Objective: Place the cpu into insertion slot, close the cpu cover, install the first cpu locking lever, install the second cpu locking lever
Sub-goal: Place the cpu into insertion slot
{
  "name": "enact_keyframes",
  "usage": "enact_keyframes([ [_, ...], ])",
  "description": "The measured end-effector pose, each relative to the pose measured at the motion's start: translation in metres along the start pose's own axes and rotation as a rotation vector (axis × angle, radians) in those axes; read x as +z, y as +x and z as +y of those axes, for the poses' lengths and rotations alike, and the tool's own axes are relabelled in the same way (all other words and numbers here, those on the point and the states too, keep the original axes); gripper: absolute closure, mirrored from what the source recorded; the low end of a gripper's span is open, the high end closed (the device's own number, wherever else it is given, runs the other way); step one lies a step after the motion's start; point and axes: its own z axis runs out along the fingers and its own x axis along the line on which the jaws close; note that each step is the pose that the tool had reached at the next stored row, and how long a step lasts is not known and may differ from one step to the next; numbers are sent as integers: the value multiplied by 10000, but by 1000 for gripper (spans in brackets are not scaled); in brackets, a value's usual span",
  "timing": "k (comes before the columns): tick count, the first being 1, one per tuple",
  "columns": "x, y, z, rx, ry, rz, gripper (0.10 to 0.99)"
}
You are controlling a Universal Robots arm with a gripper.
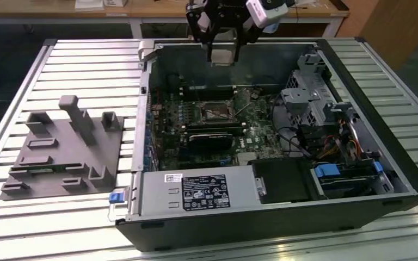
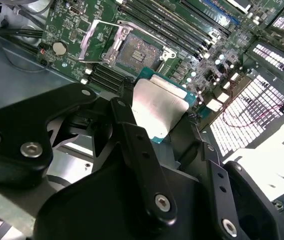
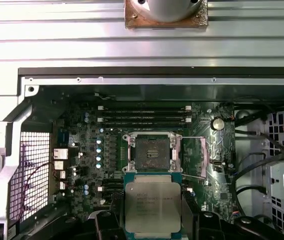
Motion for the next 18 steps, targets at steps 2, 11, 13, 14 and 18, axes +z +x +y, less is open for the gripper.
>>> enact_keyframes([
  [2,22,0,-2,0,1,-1,545],
  [11,101,-2,-9,1,31,-1,545],
  [13,119,-2,-11,1,36,-1,545],
  [14,128,-2,-11,1,40,-2,545],
  [18,165,-3,-15,1,54,-2,545],
])
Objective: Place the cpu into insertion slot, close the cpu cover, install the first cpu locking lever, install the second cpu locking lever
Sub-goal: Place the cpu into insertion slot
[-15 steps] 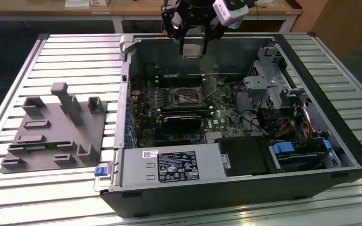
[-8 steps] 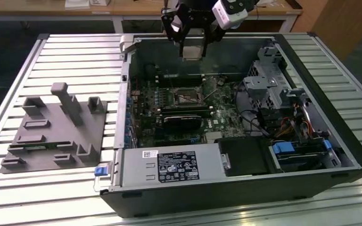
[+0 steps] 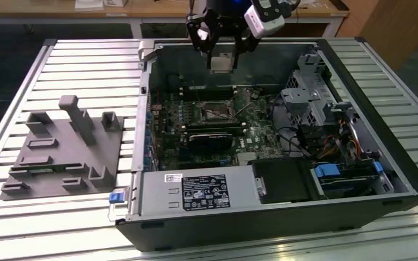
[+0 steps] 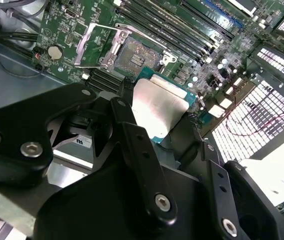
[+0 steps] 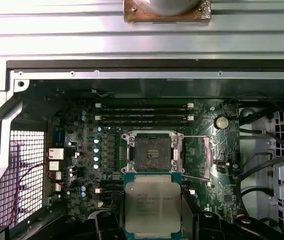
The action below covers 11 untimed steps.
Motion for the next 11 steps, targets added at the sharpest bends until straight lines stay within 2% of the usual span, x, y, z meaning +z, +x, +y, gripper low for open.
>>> enact_keyframes([
  [11,82,-2,-7,1,50,-1,545],
])
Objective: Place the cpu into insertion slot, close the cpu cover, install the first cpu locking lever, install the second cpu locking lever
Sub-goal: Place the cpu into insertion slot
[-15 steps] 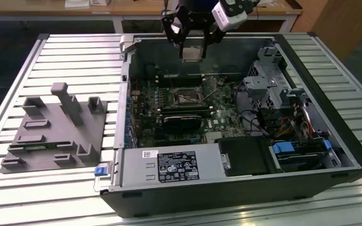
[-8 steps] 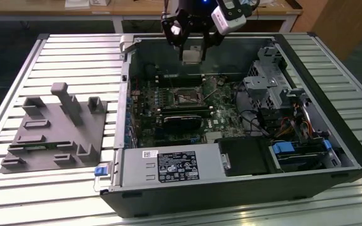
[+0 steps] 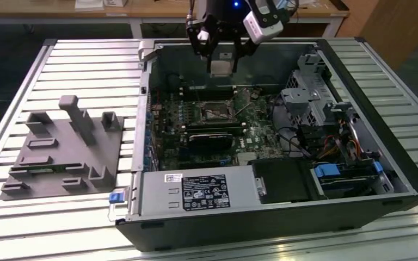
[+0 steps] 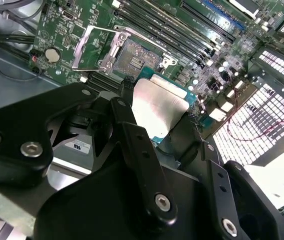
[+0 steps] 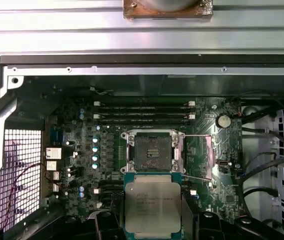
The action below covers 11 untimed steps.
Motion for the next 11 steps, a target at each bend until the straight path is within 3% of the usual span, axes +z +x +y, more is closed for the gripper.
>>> enact_keyframes([
  [11,62,-1,-5,1,84,-3,545],
])
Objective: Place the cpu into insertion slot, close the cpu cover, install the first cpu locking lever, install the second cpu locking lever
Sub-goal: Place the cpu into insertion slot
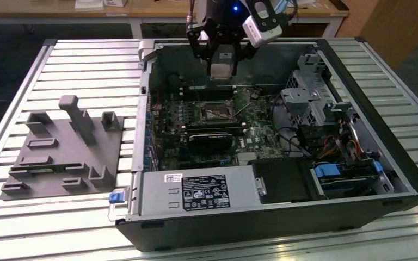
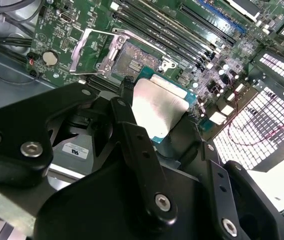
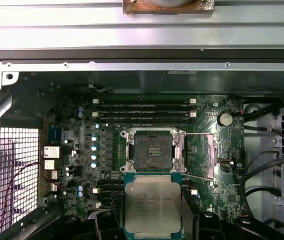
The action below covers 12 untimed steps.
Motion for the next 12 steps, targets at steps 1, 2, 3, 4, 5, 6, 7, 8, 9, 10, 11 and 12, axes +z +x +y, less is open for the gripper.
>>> enact_keyframes([
  [1,5,0,0,0,6,0,545],
  [2,10,0,-1,0,13,0,545],
  [3,16,0,-1,1,19,-1,545],
  [4,21,0,-2,0,24,-1,545],
  [5,26,0,-2,1,30,-1,545],
  [6,31,-1,-2,1,34,-1,545],
  [7,35,-1,-3,1,39,-1,545],
  [8,40,-1,-3,1,44,-1,545],
  [9,45,-1,-3,1,49,-1,545],
  [10,50,-1,-4,1,54,-1,545],
  [11,55,-1,-4,1,59,-1,545],
  [12,61,-1,-4,1,63,-2,545],
])
